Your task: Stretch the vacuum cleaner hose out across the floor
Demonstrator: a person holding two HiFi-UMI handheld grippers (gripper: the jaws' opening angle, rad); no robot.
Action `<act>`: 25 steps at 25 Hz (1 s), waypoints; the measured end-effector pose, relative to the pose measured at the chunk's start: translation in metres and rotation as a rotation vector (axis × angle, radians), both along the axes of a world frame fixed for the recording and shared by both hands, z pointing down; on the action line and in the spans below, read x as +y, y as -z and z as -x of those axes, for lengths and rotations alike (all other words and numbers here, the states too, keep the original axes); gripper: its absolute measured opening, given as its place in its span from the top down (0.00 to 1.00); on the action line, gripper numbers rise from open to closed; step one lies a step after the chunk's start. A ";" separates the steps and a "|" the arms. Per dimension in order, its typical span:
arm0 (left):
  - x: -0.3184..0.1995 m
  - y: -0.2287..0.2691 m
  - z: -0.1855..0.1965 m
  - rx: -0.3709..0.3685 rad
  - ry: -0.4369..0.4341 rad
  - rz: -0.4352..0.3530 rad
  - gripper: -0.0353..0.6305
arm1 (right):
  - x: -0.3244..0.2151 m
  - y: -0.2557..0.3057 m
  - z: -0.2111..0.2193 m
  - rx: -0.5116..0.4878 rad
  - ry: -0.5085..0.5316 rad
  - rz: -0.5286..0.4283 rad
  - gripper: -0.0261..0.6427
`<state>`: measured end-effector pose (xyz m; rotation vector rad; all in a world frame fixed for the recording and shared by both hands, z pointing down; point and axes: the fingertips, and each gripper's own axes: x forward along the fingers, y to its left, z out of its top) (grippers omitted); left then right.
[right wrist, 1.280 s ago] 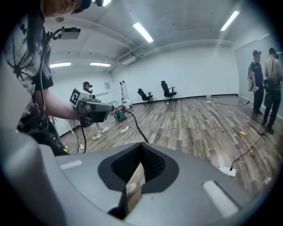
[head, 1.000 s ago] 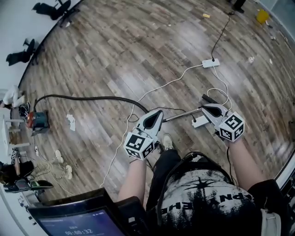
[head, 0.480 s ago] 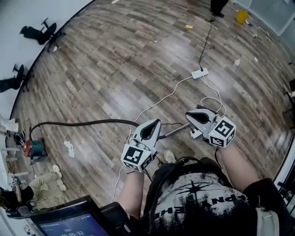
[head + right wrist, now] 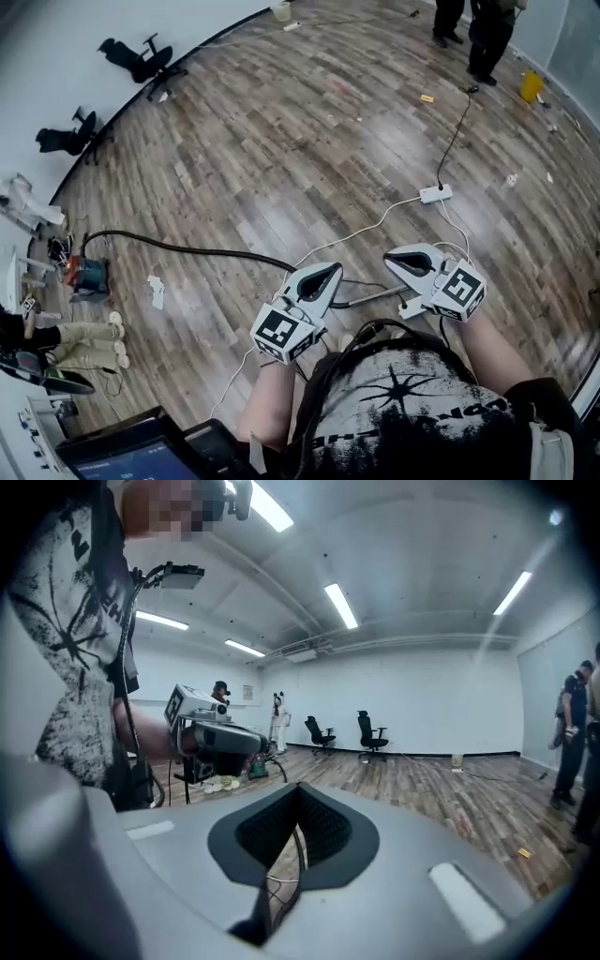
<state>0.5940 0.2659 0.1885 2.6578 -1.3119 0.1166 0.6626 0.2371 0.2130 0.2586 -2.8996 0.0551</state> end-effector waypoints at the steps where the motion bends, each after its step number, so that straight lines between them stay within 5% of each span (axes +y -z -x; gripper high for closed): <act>1: 0.002 0.002 0.000 -0.004 0.030 -0.004 0.95 | 0.001 -0.003 -0.005 0.007 0.021 -0.002 0.95; 10: 0.017 0.003 0.003 -0.022 0.268 -0.009 0.95 | -0.004 -0.001 -0.025 0.009 0.142 -0.029 0.95; 25: 0.021 0.003 0.003 -0.022 0.369 -0.027 0.95 | -0.003 0.008 -0.040 -0.001 0.145 -0.022 0.95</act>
